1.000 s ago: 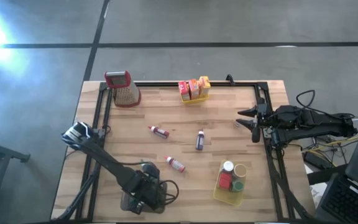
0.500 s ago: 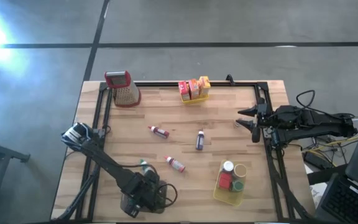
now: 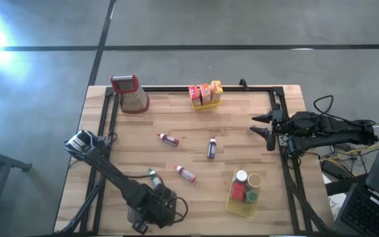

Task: Pick & Place Kitchen Items
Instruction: Put the orange food coloring bottle into the black bin

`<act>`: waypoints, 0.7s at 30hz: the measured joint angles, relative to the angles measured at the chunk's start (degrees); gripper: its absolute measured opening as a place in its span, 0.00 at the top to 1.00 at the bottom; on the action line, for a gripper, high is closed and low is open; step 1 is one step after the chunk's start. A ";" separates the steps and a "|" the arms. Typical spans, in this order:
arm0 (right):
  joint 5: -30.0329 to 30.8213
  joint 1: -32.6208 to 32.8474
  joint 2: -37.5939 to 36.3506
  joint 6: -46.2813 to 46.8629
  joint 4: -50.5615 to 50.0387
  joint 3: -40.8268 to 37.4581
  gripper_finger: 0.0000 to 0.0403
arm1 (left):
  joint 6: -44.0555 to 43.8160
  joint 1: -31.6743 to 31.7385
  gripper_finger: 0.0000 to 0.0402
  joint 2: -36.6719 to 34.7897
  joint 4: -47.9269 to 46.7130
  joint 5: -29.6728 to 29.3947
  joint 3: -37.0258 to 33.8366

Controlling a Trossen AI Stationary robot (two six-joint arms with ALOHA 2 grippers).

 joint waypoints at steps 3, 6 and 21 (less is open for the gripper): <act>-0.01 -0.01 0.00 -0.01 0.00 0.00 0.49 | -0.44 -0.24 0.79 0.67 0.40 -0.08 0.00; 0.01 -0.01 0.04 -0.01 0.00 0.00 0.51 | -0.81 -0.58 0.79 2.09 0.25 -0.14 0.29; 0.00 0.01 0.04 0.00 -0.16 -0.02 0.61 | -4.88 -3.23 0.79 6.07 -0.72 -1.66 3.39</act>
